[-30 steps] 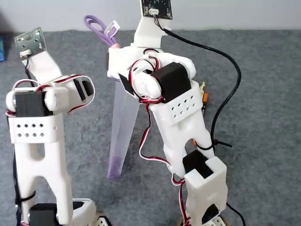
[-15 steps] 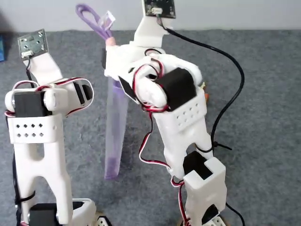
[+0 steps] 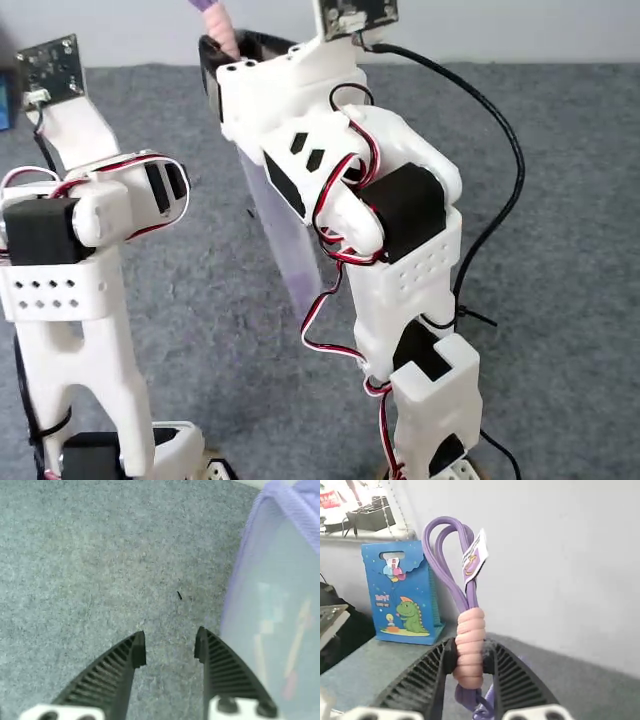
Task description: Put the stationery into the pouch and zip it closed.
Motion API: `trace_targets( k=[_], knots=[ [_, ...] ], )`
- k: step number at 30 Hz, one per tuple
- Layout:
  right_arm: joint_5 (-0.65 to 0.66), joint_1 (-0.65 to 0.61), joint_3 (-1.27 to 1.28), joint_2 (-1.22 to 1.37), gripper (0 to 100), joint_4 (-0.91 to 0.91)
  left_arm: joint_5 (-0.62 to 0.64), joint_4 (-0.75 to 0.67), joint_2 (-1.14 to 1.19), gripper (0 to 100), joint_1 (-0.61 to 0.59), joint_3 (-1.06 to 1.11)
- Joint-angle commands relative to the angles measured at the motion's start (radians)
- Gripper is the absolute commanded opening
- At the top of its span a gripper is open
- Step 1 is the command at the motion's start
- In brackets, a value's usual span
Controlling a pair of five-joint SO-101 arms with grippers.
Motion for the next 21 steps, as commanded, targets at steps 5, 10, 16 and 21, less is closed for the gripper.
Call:
trace_targets(
  k=[5, 10, 16, 21],
  knots=[
    [0.18, -0.001, -0.02, -0.051, 0.8, -0.027, -0.031, 0.018, -0.012, 17, 0.005, -0.076],
    [0.213, 0.005, 0.026, -0.042, 0.8, -0.027, -0.063, 0.018, -0.012, 17, 0.002, -0.133],
    [0.216, 0.004, 0.018, -0.058, 0.8, -0.024, -0.091, 0.017, -0.005, 17, -0.066, -0.096],
    [0.219, -0.013, 0.005, -0.102, 0.8, -0.016, -0.129, 0.0, 0.0, 17, -0.121, -0.039]
  ],
)
